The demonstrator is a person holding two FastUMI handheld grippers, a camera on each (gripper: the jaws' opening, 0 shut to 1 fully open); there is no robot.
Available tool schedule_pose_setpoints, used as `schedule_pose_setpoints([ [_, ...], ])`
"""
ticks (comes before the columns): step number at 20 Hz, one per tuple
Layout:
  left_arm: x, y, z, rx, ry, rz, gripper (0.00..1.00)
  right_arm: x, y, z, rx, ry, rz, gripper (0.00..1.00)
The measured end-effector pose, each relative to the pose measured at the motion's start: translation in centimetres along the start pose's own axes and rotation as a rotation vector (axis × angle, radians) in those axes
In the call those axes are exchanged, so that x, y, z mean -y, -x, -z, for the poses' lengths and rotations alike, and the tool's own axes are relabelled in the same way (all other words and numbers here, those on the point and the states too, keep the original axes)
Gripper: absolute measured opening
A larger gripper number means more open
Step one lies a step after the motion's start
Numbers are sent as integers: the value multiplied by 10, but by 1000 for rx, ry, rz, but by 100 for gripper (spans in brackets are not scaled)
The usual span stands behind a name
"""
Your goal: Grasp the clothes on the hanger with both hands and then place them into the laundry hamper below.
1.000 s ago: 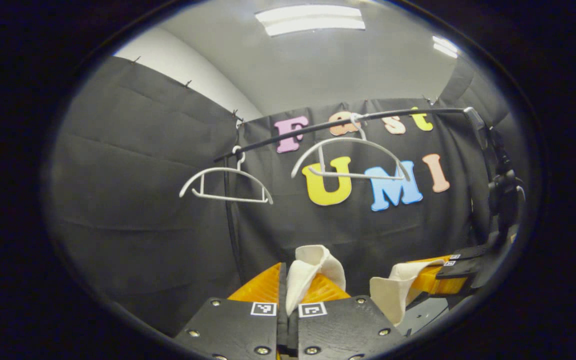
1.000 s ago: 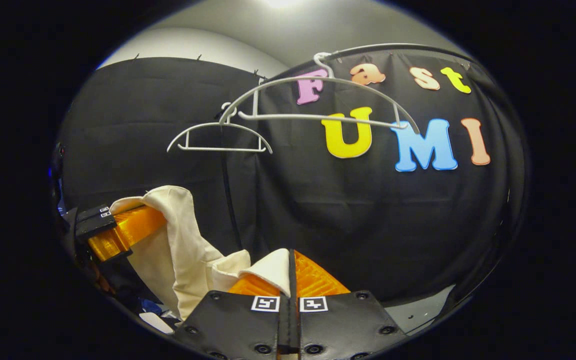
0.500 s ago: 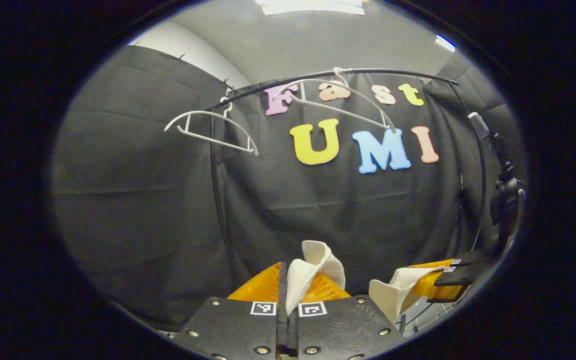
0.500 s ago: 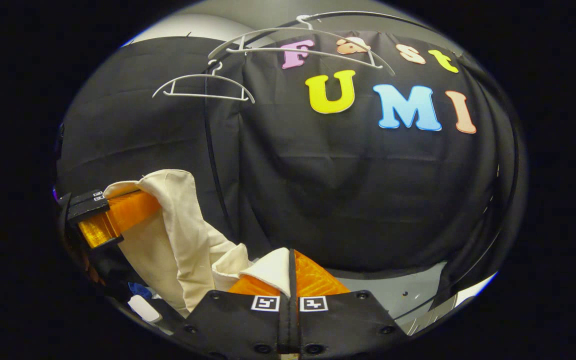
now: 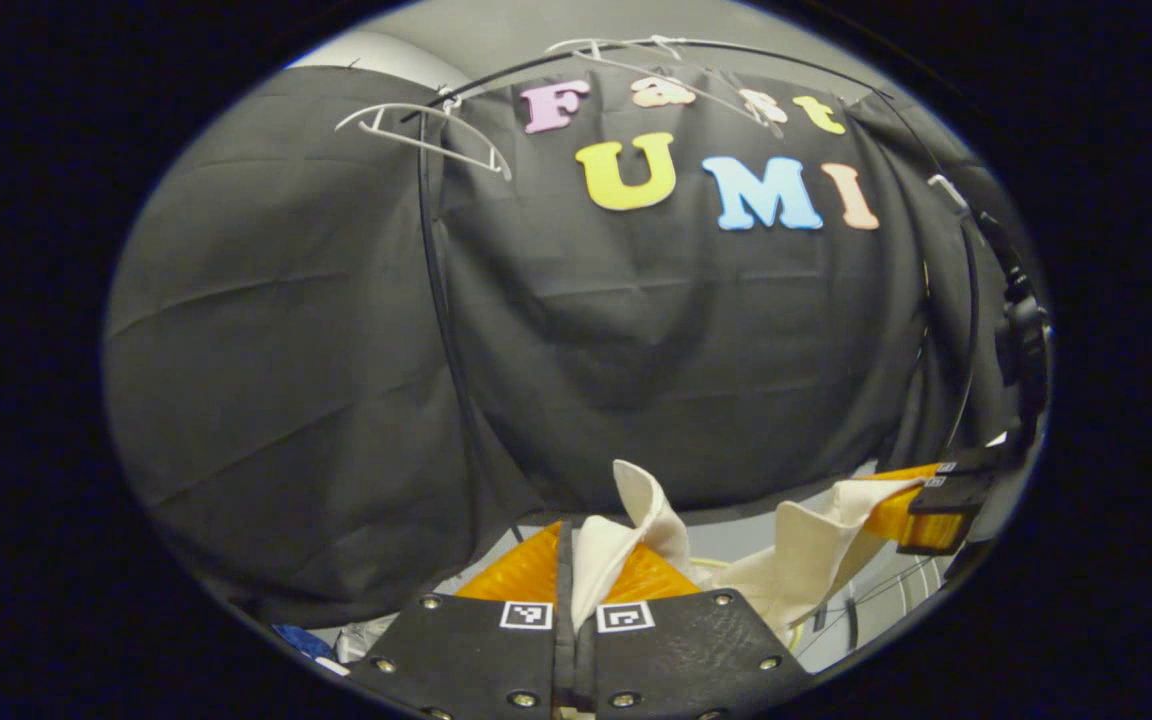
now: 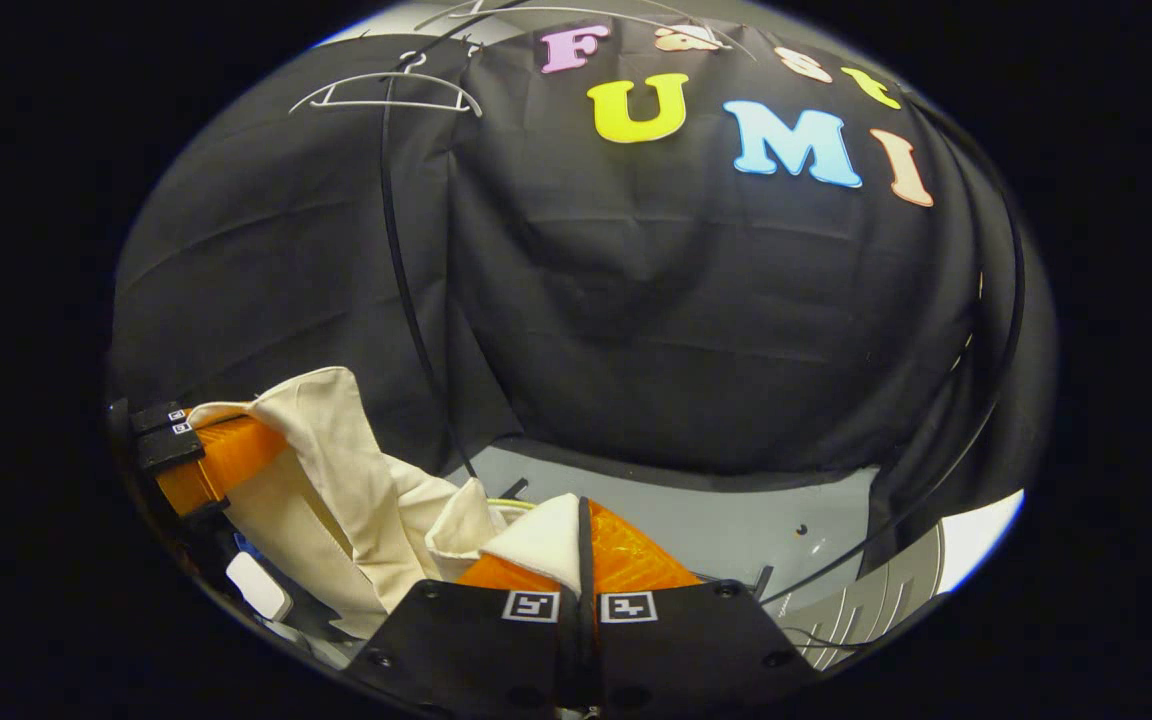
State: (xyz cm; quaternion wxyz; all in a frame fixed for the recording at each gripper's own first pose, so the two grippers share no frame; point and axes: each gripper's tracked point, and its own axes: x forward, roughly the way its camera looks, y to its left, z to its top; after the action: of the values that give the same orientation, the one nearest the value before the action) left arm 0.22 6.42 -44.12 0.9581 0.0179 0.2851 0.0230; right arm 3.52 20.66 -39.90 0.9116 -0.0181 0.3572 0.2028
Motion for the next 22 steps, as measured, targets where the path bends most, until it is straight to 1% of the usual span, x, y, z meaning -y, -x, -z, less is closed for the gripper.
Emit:
schedule_pose_setpoints([
  [1, -1, -4, 10, -24, -7, 4, 0, 0, -4, 11, -16, 2, 10, 1],
  [3, -2, -15, 34, -69, -11, 11, 1, 2, -13, 29, -64, 9, 21, 0],
  [5, -3, -24, 58, -119, -15, 4, 1, 5, -21, 41, -107, 2, 24, 2],
  [6, -5, -27, 63, -133, -12, 0, 0, 5, -23, 43, -117, -7, 26, 2],
  [7, -6, -29, 68, -139, -12, -2, 2, 6, -25, 47, -122, -15, 31, 6],
  [8, -5, -30, 68, -145, -9, 0, 2, 6, -26, 47, -125, -21, 32, 3],
  [10, -3, -28, 80, -171, 1, 8, 2, 4, -27, 45, -133, -29, 27, 5],
  [11, -4, -27, 80, -181, 11, 11, 5, 2, -24, 48, -136, -30, 25, 2],
  [12, -6, -27, 82, -191, 19, 8, 20, 3, -24, 44, -142, -30, 28, 7],
  [13, -8, -27, 79, -188, 24, 6, 35, 1, -21, 45, -148, -36, 19, 7],
  [14, -8, -25, 80, -197, 27, 11, 47, -1, -20, 48, -148, -40, 21, 24],
  [15, -6, -23, 86, -211, 24, 16, 59, -7, -19, 43, -137, -48, 7, 41],
  [16, -7, -20, 86, -212, 20, 15, 71, -8, -16, 37, -133, -43, 5, 51],
  [17, -10, -14, 80, -192, 15, 12, 84, -9, -14, 34, -128, -37, -1, 56],
  [18, -10, -10, 71, -177, 13, 14, 96, -10, -11, 30, -126, -31, -5, 67],
  [19, -10, -5, 66, -170, 9, 17, 96, -10, -5, 26, -122, -27, -7, 72],
  [21, -9, 4, 53, -161, 7, 26, 96, -13, 6, 21, -109, -28, -10, 78],
  [22, -9, 9, 43, -153, 5, 31, 96, -12, 12, 14, -101, -30, -8, 85],
])
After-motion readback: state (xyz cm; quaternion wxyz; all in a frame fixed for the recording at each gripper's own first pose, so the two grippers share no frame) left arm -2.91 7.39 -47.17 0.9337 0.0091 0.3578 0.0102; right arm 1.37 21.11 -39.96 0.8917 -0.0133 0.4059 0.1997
